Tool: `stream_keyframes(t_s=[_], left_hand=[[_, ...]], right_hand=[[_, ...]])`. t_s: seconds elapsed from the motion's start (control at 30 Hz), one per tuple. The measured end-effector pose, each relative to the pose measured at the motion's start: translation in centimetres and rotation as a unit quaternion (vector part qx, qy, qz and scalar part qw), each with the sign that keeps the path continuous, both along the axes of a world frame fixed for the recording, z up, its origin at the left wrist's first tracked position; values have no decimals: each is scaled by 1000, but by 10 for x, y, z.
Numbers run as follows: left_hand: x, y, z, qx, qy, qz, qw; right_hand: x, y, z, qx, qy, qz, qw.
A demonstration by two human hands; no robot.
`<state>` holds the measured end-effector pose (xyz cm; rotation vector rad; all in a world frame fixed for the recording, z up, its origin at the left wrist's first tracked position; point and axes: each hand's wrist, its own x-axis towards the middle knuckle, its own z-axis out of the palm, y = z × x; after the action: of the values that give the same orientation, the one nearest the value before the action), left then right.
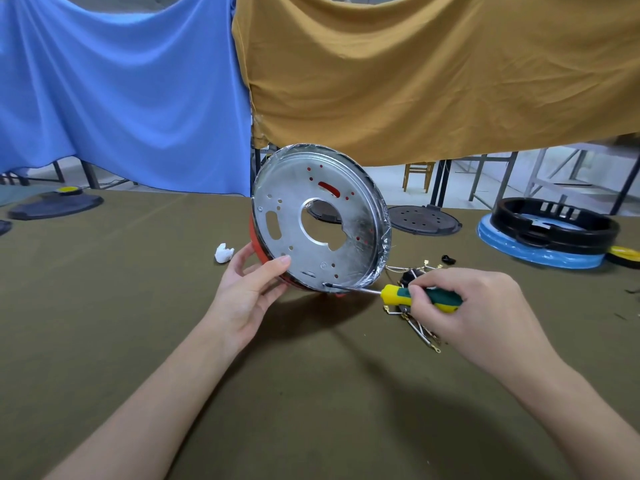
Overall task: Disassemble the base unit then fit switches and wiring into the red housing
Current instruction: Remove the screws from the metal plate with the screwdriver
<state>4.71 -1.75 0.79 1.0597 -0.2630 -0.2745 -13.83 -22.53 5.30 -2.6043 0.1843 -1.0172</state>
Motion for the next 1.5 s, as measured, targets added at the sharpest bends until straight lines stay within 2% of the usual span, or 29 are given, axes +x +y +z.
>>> stream_keyframes(t_s=[0.23,0.37,0.47,0.57,0.73,0.87,1.0,1.1,1.3,1.37,1.47,1.5], left_hand=[[-2,-4,-2,16,-28,1,999],[-3,-5,-3,19,-43,2,999],[-3,-6,-4,23,-37,9,999],[0,-6,-5,16,-6,30,999],[1,-5,-3,45,10,24,999],[4,-7,-3,57,47,12,997],[8,-6,-6,77,60,2,995],[11,-5,-8,85,56,0,995],[9,-7,-7,87,40,1,995],[7,-7,-6,85,40,4,996],[3,-6,-6,80,44,7,996],[2,-5,-6,77,45,9,996]], right_hand=[[-2,3,5,-89,-1,-3,996],[0,0,12,-54,-30,39,997],[6,2,24,-63,-42,66,995],[12,8,41,-84,-3,102,991],[34,7,89,-43,51,161,985],[53,8,113,-47,27,153,987],[73,12,117,-100,26,103,989],[83,11,111,-72,5,83,994],[74,-7,119,-1,79,167,983],[73,-4,116,-25,55,108,992],[75,7,106,-164,15,-75,983],[76,8,105,-163,13,-78,983]])
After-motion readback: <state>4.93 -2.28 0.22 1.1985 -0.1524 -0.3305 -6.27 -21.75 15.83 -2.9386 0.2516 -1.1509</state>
